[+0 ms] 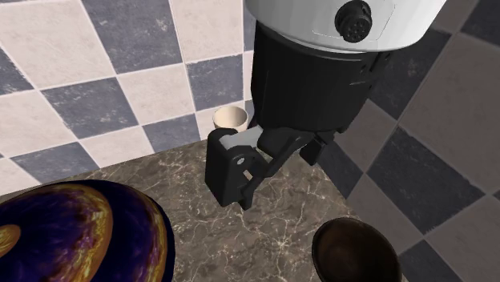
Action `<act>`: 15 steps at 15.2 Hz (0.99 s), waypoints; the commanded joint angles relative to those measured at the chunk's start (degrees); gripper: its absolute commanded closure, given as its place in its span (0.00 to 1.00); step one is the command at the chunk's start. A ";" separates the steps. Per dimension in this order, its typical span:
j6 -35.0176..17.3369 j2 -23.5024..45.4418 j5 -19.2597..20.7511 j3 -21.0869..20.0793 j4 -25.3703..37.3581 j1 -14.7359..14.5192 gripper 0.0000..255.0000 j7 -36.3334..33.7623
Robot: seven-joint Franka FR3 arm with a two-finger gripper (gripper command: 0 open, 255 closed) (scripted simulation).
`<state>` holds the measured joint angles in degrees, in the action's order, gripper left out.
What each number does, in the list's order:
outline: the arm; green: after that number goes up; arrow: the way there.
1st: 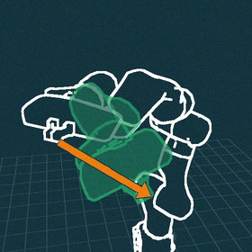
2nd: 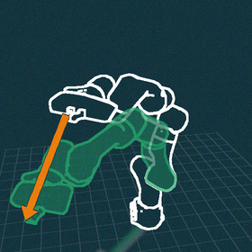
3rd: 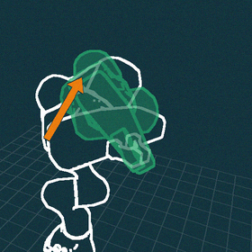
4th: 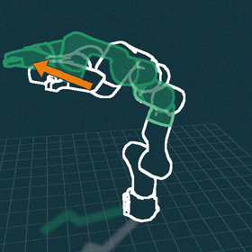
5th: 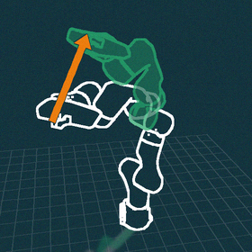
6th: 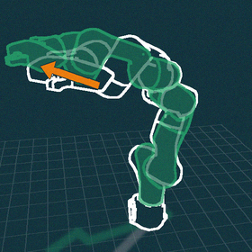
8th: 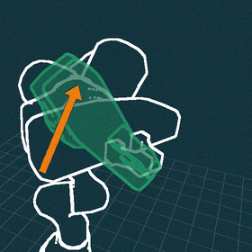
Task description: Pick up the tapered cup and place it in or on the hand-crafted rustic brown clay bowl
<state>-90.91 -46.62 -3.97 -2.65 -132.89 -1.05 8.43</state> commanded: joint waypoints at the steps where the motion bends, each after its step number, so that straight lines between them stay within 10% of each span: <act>1: 0.00 0.00 0.00 0.00 0.00 0.00 0.00 0.00; 15: -16.10 28.34 0.37 5.71 9.91 1.66 0.00 7.40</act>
<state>-106.12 -20.27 -3.51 2.61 -123.90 0.48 15.17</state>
